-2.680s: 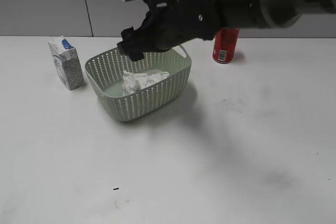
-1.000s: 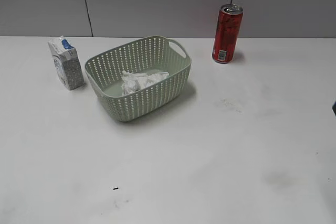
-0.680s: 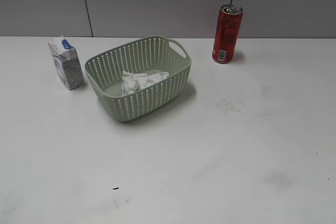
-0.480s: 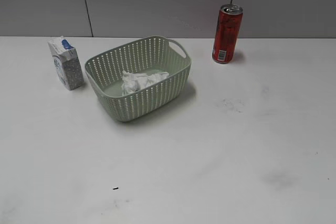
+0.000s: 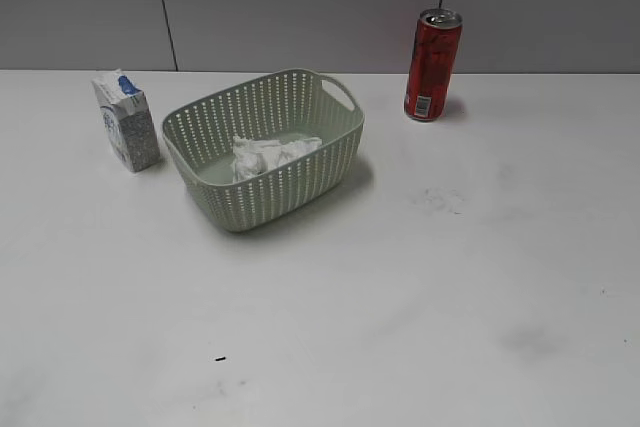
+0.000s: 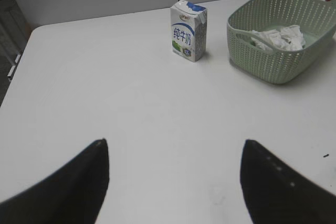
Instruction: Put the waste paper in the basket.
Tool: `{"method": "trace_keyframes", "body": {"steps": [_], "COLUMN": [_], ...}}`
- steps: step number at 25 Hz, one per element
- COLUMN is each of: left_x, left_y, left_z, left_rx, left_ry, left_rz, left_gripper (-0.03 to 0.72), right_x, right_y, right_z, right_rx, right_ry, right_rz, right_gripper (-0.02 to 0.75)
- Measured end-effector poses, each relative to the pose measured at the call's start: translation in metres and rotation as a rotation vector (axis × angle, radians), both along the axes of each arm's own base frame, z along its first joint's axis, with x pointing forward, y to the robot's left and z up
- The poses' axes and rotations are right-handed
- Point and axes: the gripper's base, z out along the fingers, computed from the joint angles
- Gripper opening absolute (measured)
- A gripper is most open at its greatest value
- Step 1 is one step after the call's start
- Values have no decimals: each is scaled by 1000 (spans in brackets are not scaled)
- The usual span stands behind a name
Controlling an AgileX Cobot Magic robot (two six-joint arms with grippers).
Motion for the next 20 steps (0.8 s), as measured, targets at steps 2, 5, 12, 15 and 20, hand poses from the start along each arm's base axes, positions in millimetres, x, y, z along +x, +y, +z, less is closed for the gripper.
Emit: {"method": "trace_keyframes", "body": {"steps": [2,5,12,15,20], "left_x": [0,0,0,0,0], "left_y": [0,0,0,0,0], "left_z": [0,0,0,0,0], "left_rx": [0,1,0,0,0], "left_ry": [0,0,-2,-2,-2], "left_rz": [0,1,0,0,0], "left_gripper": [571,571,571,571,571], "right_x": [-10,-20,-21,-21,-22], "right_y": [-2,-4,-4,-4,-4], "right_z": [2,3,3,3,3], "right_rx": [13,27,30,30,29], "right_ry": [-68,-143,-153,-153,-152], "right_rz": [0,0,0,0,1], "right_gripper": [571,571,571,571,571]}}
